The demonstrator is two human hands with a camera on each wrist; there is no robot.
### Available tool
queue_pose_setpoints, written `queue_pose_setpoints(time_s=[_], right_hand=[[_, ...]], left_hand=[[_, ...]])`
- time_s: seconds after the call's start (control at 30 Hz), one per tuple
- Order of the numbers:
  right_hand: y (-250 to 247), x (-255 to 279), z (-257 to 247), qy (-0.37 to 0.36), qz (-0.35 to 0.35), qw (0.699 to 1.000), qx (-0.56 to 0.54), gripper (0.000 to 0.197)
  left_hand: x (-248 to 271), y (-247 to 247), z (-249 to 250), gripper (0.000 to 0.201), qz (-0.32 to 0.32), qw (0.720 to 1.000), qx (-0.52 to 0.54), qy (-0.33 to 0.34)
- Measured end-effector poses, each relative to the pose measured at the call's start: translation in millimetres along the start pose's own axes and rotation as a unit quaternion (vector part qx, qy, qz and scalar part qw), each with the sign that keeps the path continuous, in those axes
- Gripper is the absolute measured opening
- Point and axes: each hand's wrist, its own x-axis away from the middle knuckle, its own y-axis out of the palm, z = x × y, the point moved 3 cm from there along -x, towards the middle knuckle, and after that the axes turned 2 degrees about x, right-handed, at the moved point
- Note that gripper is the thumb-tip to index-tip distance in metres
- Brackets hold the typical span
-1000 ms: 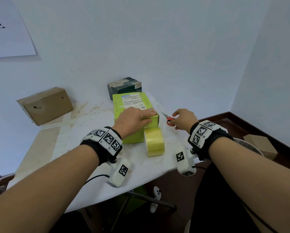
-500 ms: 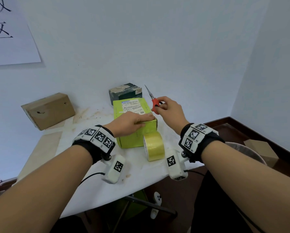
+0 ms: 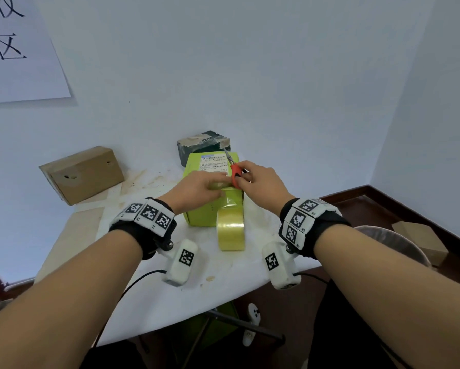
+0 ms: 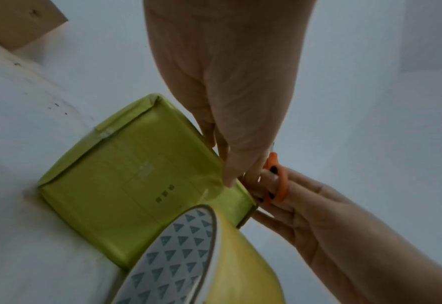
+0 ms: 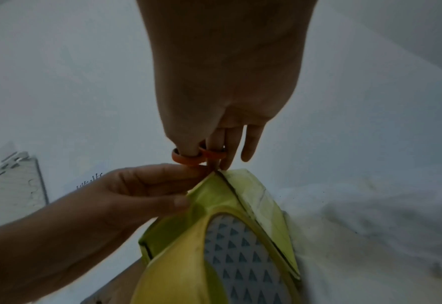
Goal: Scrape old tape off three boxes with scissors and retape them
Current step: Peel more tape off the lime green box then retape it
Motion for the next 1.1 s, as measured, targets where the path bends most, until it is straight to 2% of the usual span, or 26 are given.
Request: queue_pose_setpoints(time_s=[0.1,0.17,0.27,0.3,0.37,0.5,0.6,0.67,0.87,0.97,1.1], right_hand=[[3.0,1.8,3.5,-0.001,0.000,0.999,0.035,0.028],[3.7,2.6,2.2,-0.001,0.001,0.999,0.033,0.028],[4.7,2.9,-6.2,-0.025,-0.006,1.000,0.006,0.029],[5.4,3.4,-9.1,-0.032,-0.009,0.999,-0.006,0.030],[8.4,5.1,-11.4,-0.033,-0.016,0.999,-0.014,0.030],[9.0,9.0,-7.4,-0.016,-0.011,1.000,-0.017,0.028],[8.0,12.1,-7.1,-0.019,-0.012,1.000,0.001,0.028],[8.2,14.1,-9.0,-0.020,-0.008,1.000,0.014,0.029],[2.7,15.6,-18.9,-0.031,-0.020,0.999,0.040,0.027],[4.8,13.9,-19.6,-0.022,-0.019,0.998,0.062,0.027],[9.5,16.7,-16.2,-0.002,0.005,0.997,0.076,0.026]], left_hand=[[11.4,-14.8,-4.6,0.023,0.116,0.982,0.138,-0.051],[20.3,-23.9,-10.3,0.015,0.136,0.961,0.227,-0.084],[33.1,-15.6,-18.3,0.014,0.011,0.953,0.241,-0.184],[37.3,-8.9,-20.5,0.016,-0.027,0.943,0.246,-0.222],[44.5,4.4,-18.6,0.024,-0.062,0.911,0.298,-0.278],[44.0,23.3,-4.3,0.026,-0.090,0.878,0.371,-0.290],[40.0,33.6,0.1,0.007,-0.097,0.871,0.376,-0.301],[38.8,35.9,1.7,0.003,-0.099,0.867,0.378,-0.308],[41.0,24.2,-6.4,0.033,-0.052,0.866,0.366,-0.337],[45.7,28.9,-8.8,0.033,-0.046,0.857,0.378,-0.347],[47.2,40.3,-8.3,0.036,-0.046,0.859,0.391,-0.328]])
